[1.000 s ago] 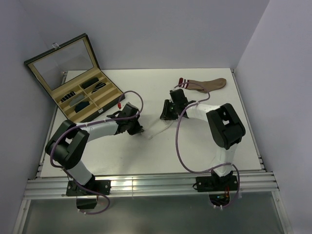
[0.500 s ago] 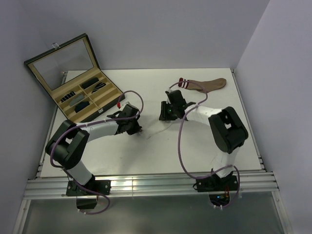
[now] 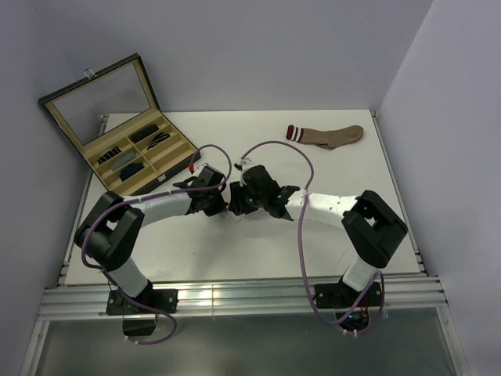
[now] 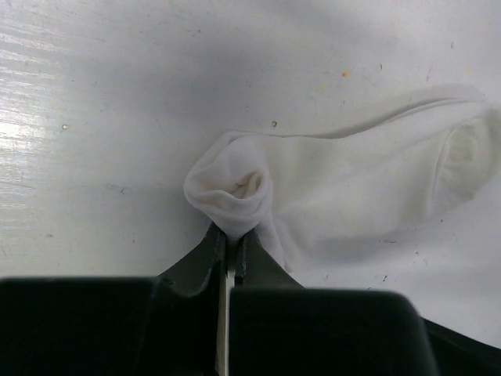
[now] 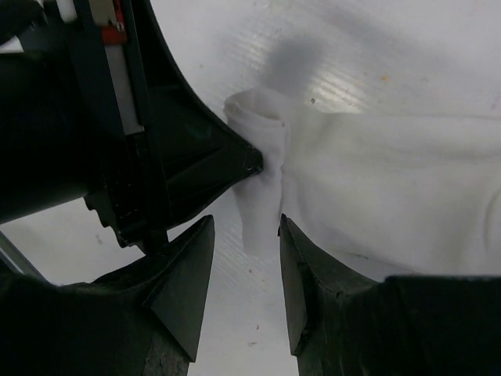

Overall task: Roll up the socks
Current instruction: Roll the sock at the center of the board.

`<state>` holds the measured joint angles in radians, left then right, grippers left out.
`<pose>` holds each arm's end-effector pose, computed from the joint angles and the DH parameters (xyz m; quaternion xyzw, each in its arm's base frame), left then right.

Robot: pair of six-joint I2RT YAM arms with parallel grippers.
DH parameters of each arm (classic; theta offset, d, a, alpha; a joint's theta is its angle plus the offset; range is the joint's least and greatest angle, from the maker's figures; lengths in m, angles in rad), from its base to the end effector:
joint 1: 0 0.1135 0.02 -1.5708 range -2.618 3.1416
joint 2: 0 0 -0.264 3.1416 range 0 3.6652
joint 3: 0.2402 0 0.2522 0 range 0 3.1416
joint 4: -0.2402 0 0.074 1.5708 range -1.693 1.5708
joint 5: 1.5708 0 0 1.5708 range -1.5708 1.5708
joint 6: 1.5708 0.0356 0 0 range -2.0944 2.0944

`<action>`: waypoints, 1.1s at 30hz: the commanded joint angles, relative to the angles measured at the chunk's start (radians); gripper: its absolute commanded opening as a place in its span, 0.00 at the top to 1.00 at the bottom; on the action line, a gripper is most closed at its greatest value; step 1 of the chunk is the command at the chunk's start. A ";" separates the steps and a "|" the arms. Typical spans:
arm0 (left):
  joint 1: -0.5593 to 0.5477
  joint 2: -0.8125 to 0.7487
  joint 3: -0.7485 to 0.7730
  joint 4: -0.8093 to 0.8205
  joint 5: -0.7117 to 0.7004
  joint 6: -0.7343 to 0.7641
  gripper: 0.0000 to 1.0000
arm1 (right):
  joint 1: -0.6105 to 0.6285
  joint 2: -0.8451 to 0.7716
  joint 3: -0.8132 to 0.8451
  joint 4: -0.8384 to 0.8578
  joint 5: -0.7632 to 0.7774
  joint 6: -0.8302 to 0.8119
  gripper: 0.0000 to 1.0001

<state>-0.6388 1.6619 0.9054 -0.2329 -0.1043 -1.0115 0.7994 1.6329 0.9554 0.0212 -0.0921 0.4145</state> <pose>0.2619 -0.1899 0.1605 -0.1919 0.9374 -0.1764 0.2309 0.2427 0.2543 0.2034 -0.1914 0.8759 0.2855 0.3387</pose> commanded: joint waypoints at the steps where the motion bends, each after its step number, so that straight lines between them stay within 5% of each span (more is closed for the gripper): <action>1: -0.009 0.019 0.024 -0.033 -0.023 0.001 1.00 | 0.049 0.031 0.014 0.054 0.043 -0.016 0.53; 33: -0.009 0.024 0.017 -0.031 0.006 -0.052 1.00 | 0.090 0.137 -0.047 0.137 0.046 -0.006 0.63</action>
<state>-0.6384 1.6672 0.9104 -0.2478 -0.1024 -1.0451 0.8833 1.7401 0.8692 0.1459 -0.0650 0.4026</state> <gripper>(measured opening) 0.043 0.376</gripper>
